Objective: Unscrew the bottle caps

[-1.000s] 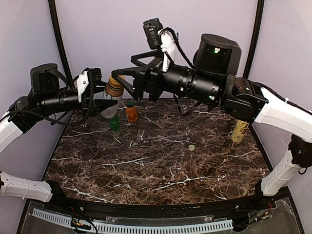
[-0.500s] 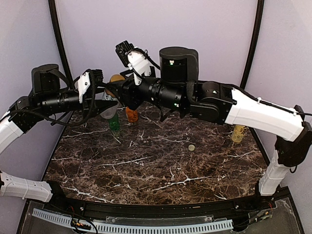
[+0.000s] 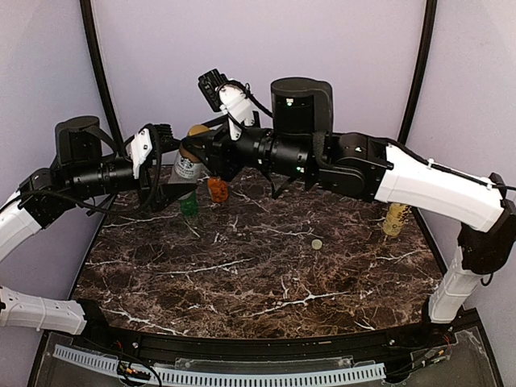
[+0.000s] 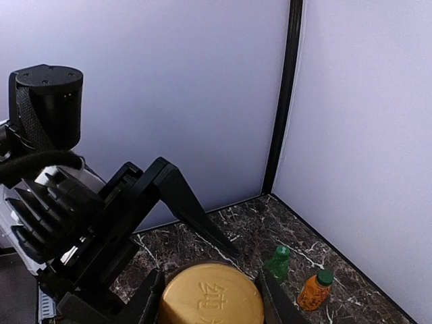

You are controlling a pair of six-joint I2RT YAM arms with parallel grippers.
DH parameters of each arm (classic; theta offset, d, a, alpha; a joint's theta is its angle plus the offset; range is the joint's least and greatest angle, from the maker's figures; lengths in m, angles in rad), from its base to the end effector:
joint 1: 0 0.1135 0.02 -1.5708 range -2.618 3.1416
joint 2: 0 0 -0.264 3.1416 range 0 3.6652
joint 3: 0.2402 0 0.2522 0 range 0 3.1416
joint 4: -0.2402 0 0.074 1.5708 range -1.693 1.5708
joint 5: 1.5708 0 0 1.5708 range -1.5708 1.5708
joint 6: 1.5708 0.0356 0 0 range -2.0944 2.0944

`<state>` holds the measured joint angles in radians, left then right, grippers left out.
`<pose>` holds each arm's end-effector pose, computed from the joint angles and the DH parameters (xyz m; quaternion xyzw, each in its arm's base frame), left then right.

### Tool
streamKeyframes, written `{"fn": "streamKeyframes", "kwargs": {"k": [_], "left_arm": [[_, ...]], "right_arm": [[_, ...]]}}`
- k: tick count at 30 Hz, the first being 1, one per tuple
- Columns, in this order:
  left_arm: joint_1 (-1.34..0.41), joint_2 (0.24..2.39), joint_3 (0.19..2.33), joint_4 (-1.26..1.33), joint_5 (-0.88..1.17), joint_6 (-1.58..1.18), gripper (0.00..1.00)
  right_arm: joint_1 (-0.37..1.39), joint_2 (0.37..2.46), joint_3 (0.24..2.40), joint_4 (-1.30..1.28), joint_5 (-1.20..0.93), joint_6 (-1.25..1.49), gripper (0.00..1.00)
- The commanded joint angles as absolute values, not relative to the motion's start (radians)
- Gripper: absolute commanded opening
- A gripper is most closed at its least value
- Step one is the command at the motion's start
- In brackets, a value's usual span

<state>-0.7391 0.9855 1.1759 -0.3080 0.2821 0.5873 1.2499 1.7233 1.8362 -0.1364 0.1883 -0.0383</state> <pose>0.1491 -0.1493 0.4261 0.5292 0.5256 -0.1546 0.6479 0.1343 0.3829 0.4591 -0.3751 0.6089 0.3408 0.6102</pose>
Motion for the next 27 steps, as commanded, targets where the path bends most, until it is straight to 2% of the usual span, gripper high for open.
{"fn": "streamKeyframes", "kwargs": {"k": [1,10,15,18,21,23,27], "left_arm": [[-0.744,0.935,1.077,-0.266,0.205,0.55,0.94],[-0.744,0.962,1.096,-0.247,0.199,0.563,0.82],[-0.743,0.964,1.098,-0.247,0.212,0.57,0.63],[-0.744,0.961,1.098,-0.244,0.225,0.578,0.45],[-0.743,0.953,1.095,-0.232,0.186,0.608,0.37],[-0.744,0.946,1.083,-0.215,0.132,0.672,0.34],[-0.743,0.924,1.01,-0.086,-0.04,0.938,0.28]], "right_arm": [[1.22,1.65,1.793,-0.079,0.025,0.044,0.0],[1.212,1.62,1.746,-0.042,-0.028,0.097,0.0],[1.209,1.607,1.725,-0.025,-0.031,0.11,0.0],[1.2,1.605,1.717,-0.031,-0.028,0.129,0.0],[1.197,1.599,1.716,-0.057,-0.004,0.146,0.5],[1.197,1.592,1.716,-0.079,0.044,0.166,0.72],[1.194,1.557,1.693,-0.1,0.075,0.26,0.77]]}}
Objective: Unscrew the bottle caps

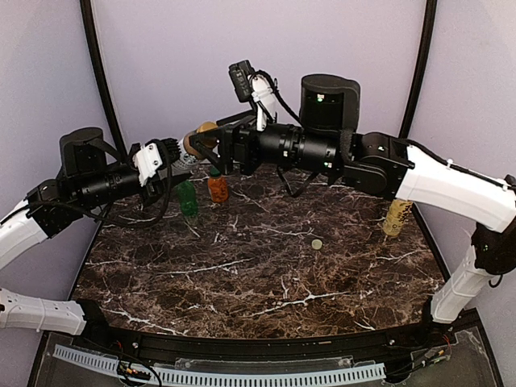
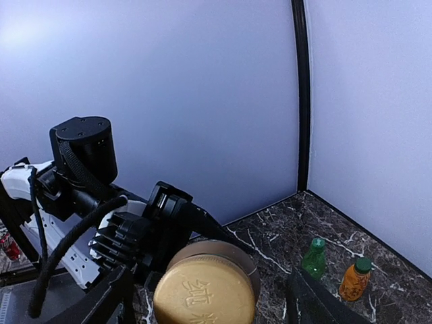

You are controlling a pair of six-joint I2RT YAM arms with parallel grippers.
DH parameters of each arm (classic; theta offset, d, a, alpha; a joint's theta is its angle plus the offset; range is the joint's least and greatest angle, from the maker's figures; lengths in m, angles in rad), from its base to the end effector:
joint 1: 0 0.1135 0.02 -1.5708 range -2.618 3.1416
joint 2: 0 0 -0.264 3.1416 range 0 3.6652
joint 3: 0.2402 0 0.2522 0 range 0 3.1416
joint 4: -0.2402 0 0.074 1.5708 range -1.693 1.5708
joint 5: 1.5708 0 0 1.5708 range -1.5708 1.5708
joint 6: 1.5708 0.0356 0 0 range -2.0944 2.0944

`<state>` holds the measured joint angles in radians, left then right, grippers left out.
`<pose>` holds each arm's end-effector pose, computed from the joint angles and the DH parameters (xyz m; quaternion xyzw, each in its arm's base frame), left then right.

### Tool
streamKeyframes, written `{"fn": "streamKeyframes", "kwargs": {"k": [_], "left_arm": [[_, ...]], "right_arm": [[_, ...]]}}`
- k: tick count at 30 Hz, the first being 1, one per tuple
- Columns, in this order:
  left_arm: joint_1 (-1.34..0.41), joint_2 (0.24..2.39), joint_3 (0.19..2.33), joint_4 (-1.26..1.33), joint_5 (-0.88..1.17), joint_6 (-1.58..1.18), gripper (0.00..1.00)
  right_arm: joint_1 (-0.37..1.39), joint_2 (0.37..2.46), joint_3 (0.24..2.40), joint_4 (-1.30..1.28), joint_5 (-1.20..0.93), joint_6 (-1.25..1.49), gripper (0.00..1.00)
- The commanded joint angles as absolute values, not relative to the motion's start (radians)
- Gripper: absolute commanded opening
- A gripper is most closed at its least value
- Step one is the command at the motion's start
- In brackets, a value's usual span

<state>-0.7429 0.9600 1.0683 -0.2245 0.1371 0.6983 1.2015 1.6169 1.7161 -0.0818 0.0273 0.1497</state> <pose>0.1544 -0.1484 0.4032 0.5259 0.5299 -0.0659 0.6620 0.1379 0.3536 0.4631 -0.3434 0.6110 0.4385 0.5625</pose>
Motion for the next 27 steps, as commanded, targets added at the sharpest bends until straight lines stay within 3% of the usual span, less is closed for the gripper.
{"fn": "streamKeyframes", "kwargs": {"k": [1,5,7,15,23,27], "left_arm": [[-0.744,0.919,0.978,-0.003,-0.069,1.039,0.27],[-0.744,0.912,0.918,0.201,-0.16,1.28,0.25],[-0.743,0.913,0.914,0.235,-0.18,1.351,0.24],[-0.744,0.909,0.913,0.246,-0.207,1.469,0.24],[-0.745,0.914,0.916,0.222,-0.21,1.472,0.24],[-0.747,0.918,0.917,0.222,-0.216,1.472,0.24]], "right_arm": [[1.192,1.548,1.684,-0.103,0.089,0.296,0.77],[1.175,1.532,1.65,-0.105,0.11,0.421,0.8],[1.167,1.543,1.65,-0.107,0.096,0.447,0.97],[1.121,1.626,1.718,-0.153,0.025,0.548,0.99],[1.118,1.662,1.753,-0.163,-0.036,0.559,0.67],[1.117,1.641,1.715,-0.151,-0.032,0.576,0.6]]}}
